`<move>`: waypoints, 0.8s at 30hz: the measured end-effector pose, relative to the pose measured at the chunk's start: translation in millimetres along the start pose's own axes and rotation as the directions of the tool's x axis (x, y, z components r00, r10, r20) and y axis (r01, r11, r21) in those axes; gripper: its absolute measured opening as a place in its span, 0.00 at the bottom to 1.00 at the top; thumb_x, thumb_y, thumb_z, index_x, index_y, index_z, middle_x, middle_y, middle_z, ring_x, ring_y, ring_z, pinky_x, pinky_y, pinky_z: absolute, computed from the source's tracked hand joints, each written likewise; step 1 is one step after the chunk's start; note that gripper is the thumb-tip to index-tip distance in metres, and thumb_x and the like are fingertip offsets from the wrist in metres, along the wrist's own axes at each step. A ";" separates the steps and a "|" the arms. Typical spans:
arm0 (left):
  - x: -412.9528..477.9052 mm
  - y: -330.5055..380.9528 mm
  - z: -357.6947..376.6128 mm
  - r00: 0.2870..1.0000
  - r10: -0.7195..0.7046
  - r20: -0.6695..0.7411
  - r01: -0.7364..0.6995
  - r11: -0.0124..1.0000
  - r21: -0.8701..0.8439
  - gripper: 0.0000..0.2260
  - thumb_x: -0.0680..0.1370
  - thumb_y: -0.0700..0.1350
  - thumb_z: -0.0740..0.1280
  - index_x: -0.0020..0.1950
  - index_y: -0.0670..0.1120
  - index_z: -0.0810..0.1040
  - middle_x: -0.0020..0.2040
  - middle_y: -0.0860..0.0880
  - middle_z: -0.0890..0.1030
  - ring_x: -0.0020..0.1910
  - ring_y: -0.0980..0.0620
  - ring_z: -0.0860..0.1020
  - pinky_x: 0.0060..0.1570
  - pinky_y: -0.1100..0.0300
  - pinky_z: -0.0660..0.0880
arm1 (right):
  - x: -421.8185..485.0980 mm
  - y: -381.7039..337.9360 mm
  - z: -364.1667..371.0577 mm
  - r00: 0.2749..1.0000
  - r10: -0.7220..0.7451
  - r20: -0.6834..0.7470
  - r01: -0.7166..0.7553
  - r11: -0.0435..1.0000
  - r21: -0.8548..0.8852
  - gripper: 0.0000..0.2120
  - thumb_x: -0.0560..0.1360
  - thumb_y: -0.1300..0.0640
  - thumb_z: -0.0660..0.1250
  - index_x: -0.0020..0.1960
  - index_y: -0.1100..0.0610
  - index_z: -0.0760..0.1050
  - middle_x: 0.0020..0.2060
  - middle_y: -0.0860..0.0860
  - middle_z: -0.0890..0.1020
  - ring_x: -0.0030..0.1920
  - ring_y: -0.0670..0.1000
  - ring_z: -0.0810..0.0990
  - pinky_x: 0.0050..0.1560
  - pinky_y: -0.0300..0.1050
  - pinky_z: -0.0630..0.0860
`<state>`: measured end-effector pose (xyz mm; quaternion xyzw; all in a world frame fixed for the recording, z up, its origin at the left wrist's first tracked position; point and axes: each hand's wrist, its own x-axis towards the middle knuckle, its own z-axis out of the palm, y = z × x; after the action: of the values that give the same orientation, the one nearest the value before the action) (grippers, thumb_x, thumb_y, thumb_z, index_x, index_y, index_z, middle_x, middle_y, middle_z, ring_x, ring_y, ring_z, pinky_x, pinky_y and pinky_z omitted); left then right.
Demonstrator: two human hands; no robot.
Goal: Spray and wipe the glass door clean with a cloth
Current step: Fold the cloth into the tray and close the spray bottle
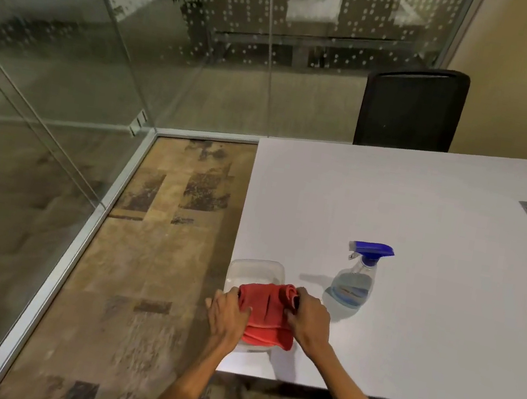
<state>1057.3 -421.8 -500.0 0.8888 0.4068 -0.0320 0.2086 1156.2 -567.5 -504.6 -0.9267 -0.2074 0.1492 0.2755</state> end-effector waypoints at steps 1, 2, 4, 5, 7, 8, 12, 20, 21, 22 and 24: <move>-0.1 -1.5 0.6 1.000 0.012 0.004 -0.012 1.000 0.023 0.21 0.78 0.54 0.67 0.68 0.47 0.72 0.61 0.45 0.77 0.66 0.45 0.71 0.69 0.51 0.60 | 1.2 0.7 2.2 1.000 -0.018 -0.003 0.018 0.999 -0.033 0.10 0.74 0.54 0.64 0.55 0.55 0.73 0.45 0.54 0.84 0.45 0.60 0.82 0.42 0.49 0.75; 1.2 -3.6 2.6 1.000 0.031 0.003 -0.031 0.998 0.047 0.20 0.78 0.54 0.66 0.67 0.47 0.73 0.61 0.46 0.78 0.66 0.46 0.70 0.68 0.51 0.59 | 2.6 0.3 4.2 0.999 -0.040 -0.007 0.040 0.997 -0.062 0.10 0.75 0.54 0.63 0.54 0.55 0.72 0.45 0.54 0.84 0.45 0.60 0.82 0.43 0.49 0.75; 5.2 -7.7 6.4 0.998 0.062 -0.012 -0.061 0.995 0.084 0.17 0.77 0.54 0.67 0.63 0.47 0.74 0.61 0.48 0.77 0.66 0.47 0.69 0.64 0.52 0.60 | 5.0 -3.2 8.4 0.995 -0.098 -0.013 0.095 0.988 -0.123 0.09 0.77 0.54 0.63 0.55 0.56 0.72 0.46 0.53 0.84 0.44 0.59 0.82 0.42 0.48 0.75; 7.4 -9.4 8.5 0.997 0.069 -0.029 -0.066 0.993 0.094 0.16 0.77 0.54 0.67 0.61 0.47 0.75 0.63 0.48 0.75 0.66 0.47 0.68 0.63 0.51 0.61 | 6.0 -6.1 10.4 0.991 -0.136 -0.013 0.132 0.979 -0.152 0.09 0.78 0.54 0.62 0.56 0.56 0.72 0.46 0.52 0.84 0.44 0.58 0.83 0.41 0.47 0.74; 11.0 -11.5 11.9 0.997 0.047 -0.053 -0.042 0.995 0.089 0.17 0.76 0.53 0.68 0.61 0.46 0.75 0.68 0.46 0.69 0.69 0.45 0.64 0.62 0.48 0.65 | 5.7 -14.5 12.9 0.978 -0.207 -0.013 0.201 0.961 -0.188 0.09 0.79 0.54 0.63 0.56 0.58 0.72 0.44 0.53 0.84 0.42 0.59 0.83 0.39 0.45 0.70; 12.3 -11.3 12.6 0.998 0.024 -0.061 -0.019 0.997 0.068 0.17 0.76 0.52 0.68 0.61 0.45 0.75 0.70 0.45 0.66 0.70 0.44 0.62 0.63 0.46 0.67 | 5.2 -18.6 15.1 0.972 -0.236 -0.018 0.227 0.950 -0.212 0.09 0.78 0.55 0.64 0.56 0.59 0.73 0.42 0.54 0.84 0.39 0.59 0.83 0.38 0.44 0.69; 16.3 -17.0 18.0 0.999 -0.027 -0.019 0.028 0.997 0.073 0.16 0.79 0.51 0.65 0.61 0.43 0.75 0.73 0.41 0.61 0.71 0.42 0.62 0.65 0.44 0.68 | 7.4 -22.0 30.4 0.961 -0.276 -0.003 0.255 0.891 -0.374 0.12 0.68 0.60 0.76 0.48 0.60 0.76 0.30 0.54 0.82 0.27 0.57 0.79 0.32 0.45 0.70; 14.0 -35.8 25.9 0.995 -0.001 0.097 -0.010 0.993 0.115 0.16 0.82 0.52 0.62 0.65 0.44 0.71 0.66 0.43 0.70 0.60 0.45 0.75 0.61 0.50 0.70 | 11.9 -6.6 49.7 0.957 -0.272 0.105 0.290 0.861 -0.418 0.20 0.79 0.54 0.65 0.70 0.54 0.67 0.56 0.57 0.81 0.55 0.60 0.76 0.55 0.55 0.73; 13.5 -39.3 28.7 0.994 0.007 0.106 -0.016 0.996 0.084 0.17 0.82 0.51 0.61 0.67 0.44 0.70 0.66 0.43 0.72 0.61 0.44 0.75 0.62 0.50 0.69 | 11.5 -6.4 50.2 0.955 -0.272 0.116 0.296 0.863 -0.410 0.20 0.79 0.54 0.64 0.70 0.53 0.67 0.57 0.57 0.80 0.56 0.60 0.76 0.56 0.55 0.72; 13.1 -41.7 29.8 0.994 0.008 0.111 -0.014 0.998 0.056 0.17 0.82 0.50 0.61 0.68 0.43 0.70 0.65 0.43 0.73 0.62 0.43 0.74 0.62 0.49 0.68 | 11.4 -5.7 50.7 0.955 -0.270 0.123 0.297 0.867 -0.401 0.20 0.80 0.54 0.64 0.71 0.52 0.66 0.57 0.57 0.79 0.56 0.60 0.76 0.56 0.55 0.72; 13.7 -45.9 32.0 0.994 0.022 0.110 -0.031 0.997 0.075 0.17 0.83 0.51 0.60 0.69 0.44 0.69 0.65 0.44 0.74 0.63 0.44 0.73 0.62 0.51 0.68 | 10.8 -4.0 52.8 0.958 -0.261 0.123 0.288 0.872 -0.397 0.20 0.79 0.53 0.64 0.70 0.51 0.68 0.56 0.57 0.79 0.55 0.60 0.76 0.54 0.56 0.73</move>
<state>1036.2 -398.1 -548.1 0.8984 0.3815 -0.0932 0.1966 1143.8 -535.7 -546.5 -0.9195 -0.3724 0.0920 0.0861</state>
